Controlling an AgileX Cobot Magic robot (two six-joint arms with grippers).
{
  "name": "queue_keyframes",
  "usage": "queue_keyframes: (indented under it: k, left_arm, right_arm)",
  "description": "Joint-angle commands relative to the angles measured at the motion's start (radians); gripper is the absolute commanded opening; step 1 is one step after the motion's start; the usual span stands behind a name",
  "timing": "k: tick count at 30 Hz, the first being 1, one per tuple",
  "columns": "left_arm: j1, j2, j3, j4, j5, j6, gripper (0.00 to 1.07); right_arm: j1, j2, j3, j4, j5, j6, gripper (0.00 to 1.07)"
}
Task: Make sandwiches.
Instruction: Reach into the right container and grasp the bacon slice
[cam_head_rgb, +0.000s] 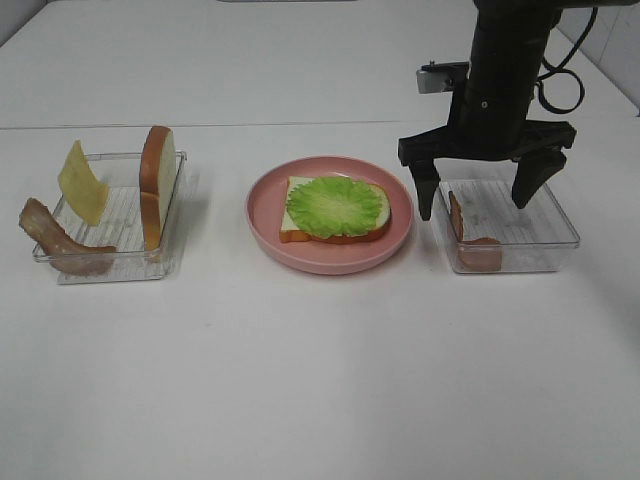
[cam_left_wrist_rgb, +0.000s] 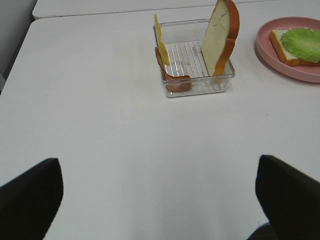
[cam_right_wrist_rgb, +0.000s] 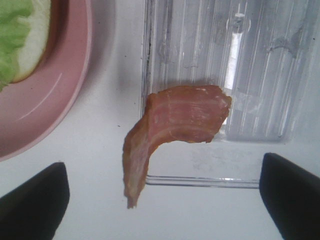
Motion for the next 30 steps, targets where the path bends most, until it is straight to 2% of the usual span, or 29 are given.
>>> queue_keyframes:
  k: [1, 8, 10, 11, 13, 16, 30]
  left_arm:
    - [-0.005, -0.011, 0.000, -0.002, -0.006, -0.003, 1.00]
    - [-0.005, -0.011, 0.000, -0.002, -0.006, -0.003, 1.00]
    - [-0.005, -0.011, 0.000, -0.002, -0.006, -0.003, 1.00]
    - [-0.005, -0.011, 0.000, -0.002, -0.006, -0.003, 1.00]
    - [-0.005, -0.011, 0.000, -0.002, -0.006, -0.003, 1.00]
    - [-0.005, -0.011, 0.000, -0.002, -0.006, -0.003, 1.00]
    - [-0.005, -0.011, 0.000, -0.002, -0.006, -0.003, 1.00]
  right_arm:
    - [-0.003, 0.030, 0.007, 0.000, -0.016, -0.001, 0.95]
    - [-0.003, 0.036, 0.007, 0.000, -0.039, -0.001, 0.89]
    - [-0.003, 0.036, 0.007, 0.000, -0.038, -0.002, 0.80]
    - [-0.003, 0.036, 0.007, 0.000, -0.038, -0.002, 0.80]
    - [-0.003, 0.036, 0.007, 0.000, -0.037, -0.002, 0.65]
    - [-0.003, 0.036, 0.007, 0.000, -0.037, -0.002, 0.61]
    - [-0.003, 0.036, 0.007, 0.000, -0.034, -0.002, 0.61]
